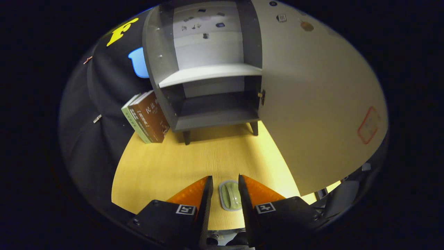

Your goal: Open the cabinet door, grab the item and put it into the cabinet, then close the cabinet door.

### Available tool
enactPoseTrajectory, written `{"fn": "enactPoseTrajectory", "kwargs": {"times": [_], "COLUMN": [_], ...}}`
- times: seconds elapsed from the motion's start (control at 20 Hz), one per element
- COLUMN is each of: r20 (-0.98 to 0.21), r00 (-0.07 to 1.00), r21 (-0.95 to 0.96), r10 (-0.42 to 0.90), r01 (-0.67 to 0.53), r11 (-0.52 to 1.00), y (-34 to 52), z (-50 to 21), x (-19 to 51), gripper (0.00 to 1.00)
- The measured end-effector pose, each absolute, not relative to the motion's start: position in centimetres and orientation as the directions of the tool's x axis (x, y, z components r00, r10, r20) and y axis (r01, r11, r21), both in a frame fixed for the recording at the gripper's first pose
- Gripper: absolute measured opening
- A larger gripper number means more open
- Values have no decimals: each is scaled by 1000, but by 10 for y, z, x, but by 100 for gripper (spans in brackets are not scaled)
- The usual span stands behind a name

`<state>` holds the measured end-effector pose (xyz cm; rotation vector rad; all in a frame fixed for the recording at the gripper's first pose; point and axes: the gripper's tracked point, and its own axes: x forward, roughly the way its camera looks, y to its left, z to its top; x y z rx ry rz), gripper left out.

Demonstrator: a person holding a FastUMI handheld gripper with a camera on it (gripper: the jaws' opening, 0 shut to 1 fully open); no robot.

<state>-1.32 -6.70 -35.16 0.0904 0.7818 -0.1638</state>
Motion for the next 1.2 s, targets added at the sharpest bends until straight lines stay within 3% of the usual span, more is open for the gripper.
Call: {"fn": "enactPoseTrajectory", "kwargs": {"times": [0.5, 0.9, 1.1, 1.15, 1.2], "r20": [-879, -929, -933, -934, -938], "r00": [475, 365, 347, 344, 335], "r21": [21, -24, -61, -66, -61], "r10": [-47, -62, -96, -100, -93], "r01": [137, 107, 112, 109, 104], "r11": [990, 994, 992, 992, 993], "y": [-85, -89, -95, -95, -94], "z": [-496, -544, -543, -542, -544], "x": [-20, -23, -22, -23, -23], "gripper": [51, 51, 19, 19, 9]}}
